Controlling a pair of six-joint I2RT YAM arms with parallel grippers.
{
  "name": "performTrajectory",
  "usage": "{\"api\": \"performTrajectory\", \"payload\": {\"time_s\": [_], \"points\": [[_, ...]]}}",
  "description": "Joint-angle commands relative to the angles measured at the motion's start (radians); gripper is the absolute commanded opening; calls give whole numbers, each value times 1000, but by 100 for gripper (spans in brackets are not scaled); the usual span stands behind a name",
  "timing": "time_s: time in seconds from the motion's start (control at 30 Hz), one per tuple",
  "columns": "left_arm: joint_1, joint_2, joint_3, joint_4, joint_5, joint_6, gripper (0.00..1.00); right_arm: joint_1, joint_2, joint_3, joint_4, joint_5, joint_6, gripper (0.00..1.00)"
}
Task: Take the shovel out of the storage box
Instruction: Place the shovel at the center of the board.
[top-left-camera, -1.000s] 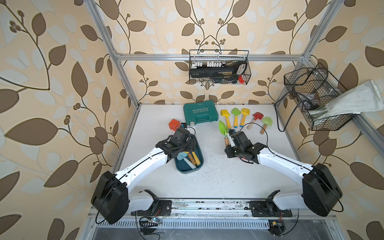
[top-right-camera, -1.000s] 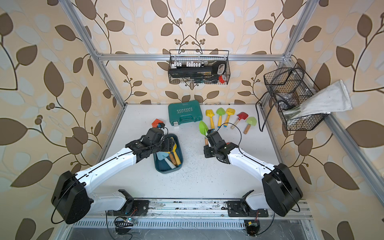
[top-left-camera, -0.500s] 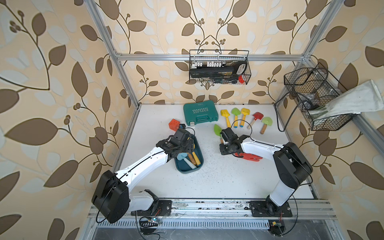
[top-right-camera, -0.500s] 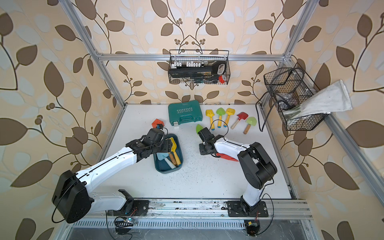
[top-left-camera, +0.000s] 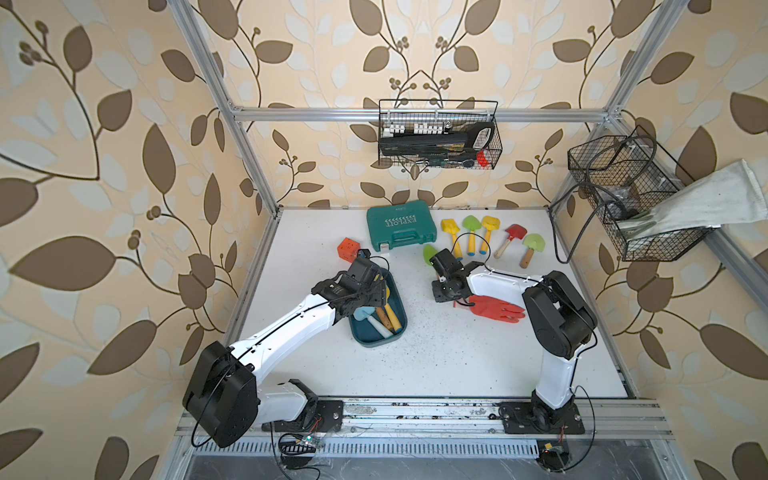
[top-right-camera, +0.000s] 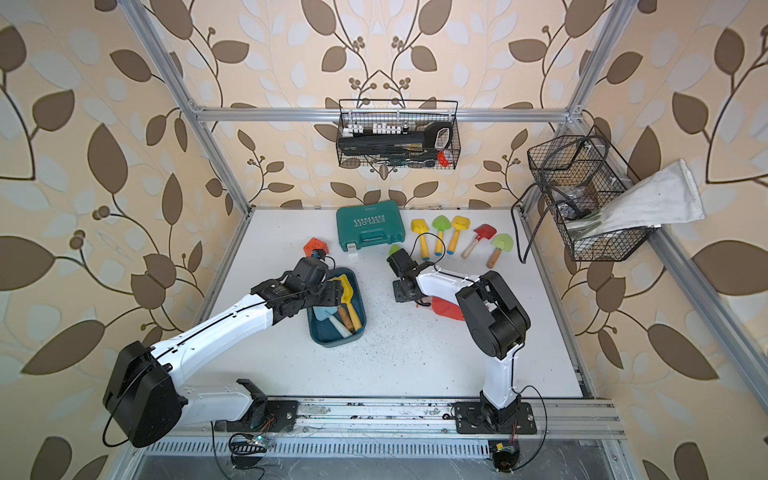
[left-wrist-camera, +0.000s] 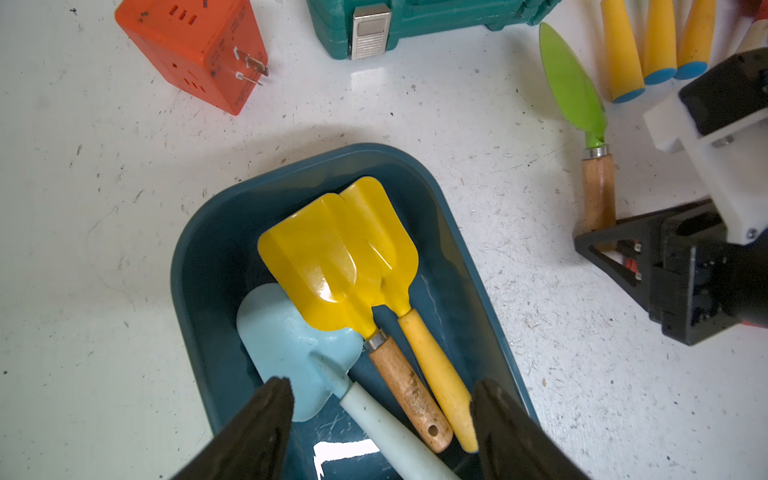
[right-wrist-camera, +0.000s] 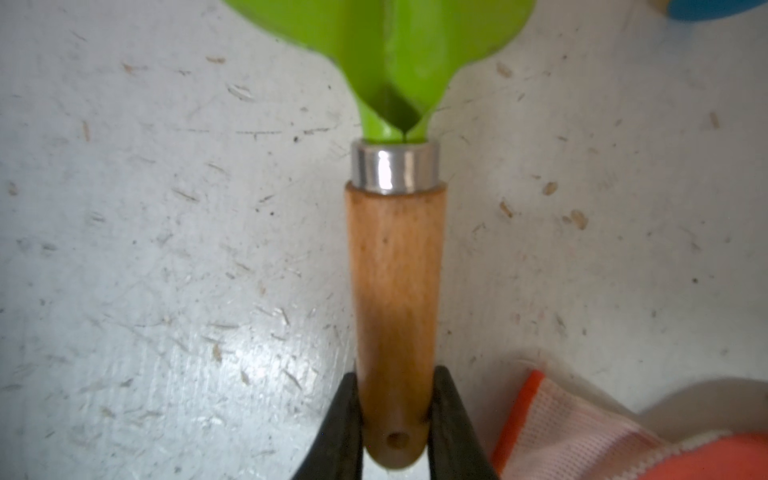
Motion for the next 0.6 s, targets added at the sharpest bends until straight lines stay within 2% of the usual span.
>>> {"api": "performTrajectory", "payload": {"time_s": [0.0, 0.27, 0.57], "points": [[10, -23, 27, -4, -4, 9, 73, 0, 41, 18, -37, 38, -12, 20], [11, -11, 30, -3, 7, 11, 73, 0, 54, 42, -43, 47, -19, 23], [11, -2, 35, -8, 16, 14, 73, -2, 68, 54, -50, 57, -17, 30]]}}
